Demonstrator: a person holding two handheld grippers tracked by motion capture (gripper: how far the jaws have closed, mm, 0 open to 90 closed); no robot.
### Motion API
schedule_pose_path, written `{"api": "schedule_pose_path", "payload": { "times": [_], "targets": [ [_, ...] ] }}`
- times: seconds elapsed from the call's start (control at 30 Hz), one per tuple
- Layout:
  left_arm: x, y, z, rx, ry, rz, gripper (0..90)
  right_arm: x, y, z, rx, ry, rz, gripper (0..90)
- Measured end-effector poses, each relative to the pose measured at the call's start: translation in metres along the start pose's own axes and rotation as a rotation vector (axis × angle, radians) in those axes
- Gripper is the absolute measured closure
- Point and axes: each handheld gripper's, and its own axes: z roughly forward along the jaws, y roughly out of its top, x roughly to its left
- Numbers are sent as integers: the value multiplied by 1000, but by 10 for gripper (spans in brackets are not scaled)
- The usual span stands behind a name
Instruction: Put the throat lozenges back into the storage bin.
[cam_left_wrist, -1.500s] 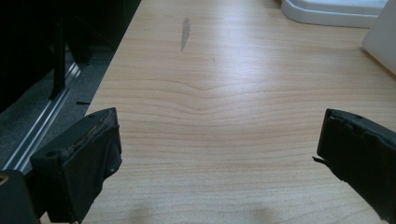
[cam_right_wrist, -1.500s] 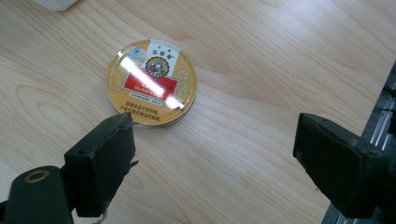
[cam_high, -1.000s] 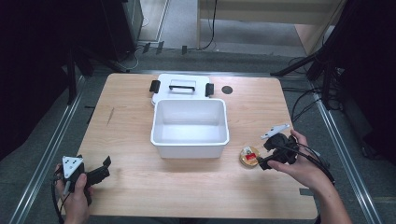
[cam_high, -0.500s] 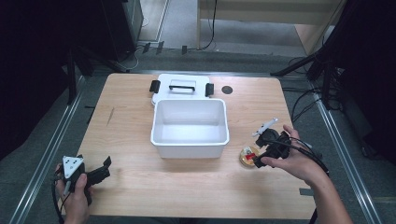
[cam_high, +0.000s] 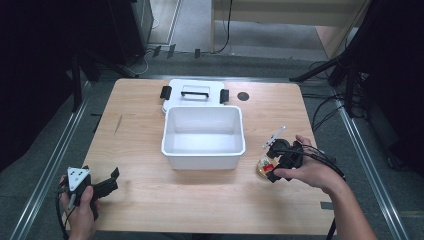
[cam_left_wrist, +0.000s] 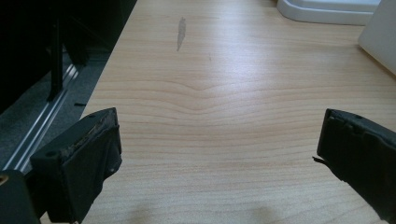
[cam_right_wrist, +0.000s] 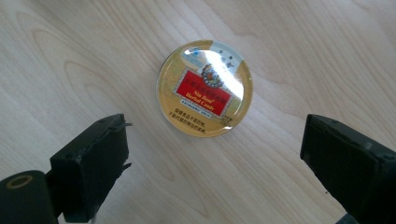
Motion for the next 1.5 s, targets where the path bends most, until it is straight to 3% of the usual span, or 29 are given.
{"api": "schedule_pose_path", "payload": {
  "times": [0.13,0.33,0.37,0.4,0.43,0.47,0.53,0.73,0.83,0.9,1.27,1.5],
  "targets": [
    [0,0,0,0,0,-1,2,0,2,4,26,33,-20,79],
    [0,0,0,0,-2,-2,2,-3,7,8,46,74,-94,49],
    [0,0,0,1,-2,-2,1,-3,6,11,33,68,-136,100],
    [0,0,0,0,-3,-2,1,-3,6,11,33,68,-136,100],
    [0,0,0,0,-3,-2,2,-3,6,12,27,54,-169,147],
    [0,0,0,0,-5,-2,2,-4,6,15,25,68,-201,126],
    [0,0,0,2,-8,-3,1,-5,6,18,18,65,-216,129],
    [0,0,0,3,-13,-3,1,-7,7,26,28,71,-232,126],
    [0,0,0,3,-14,-2,2,-6,9,33,68,96,-246,45],
    [0,0,0,3,-16,-3,2,-6,11,37,78,96,-241,40],
    [1,0,0,5,-21,-4,2,-8,17,50,50,110,-251,83],
    [1,0,0,5,-23,-5,2,-11,19,55,48,100,-221,94]
  ]
}}
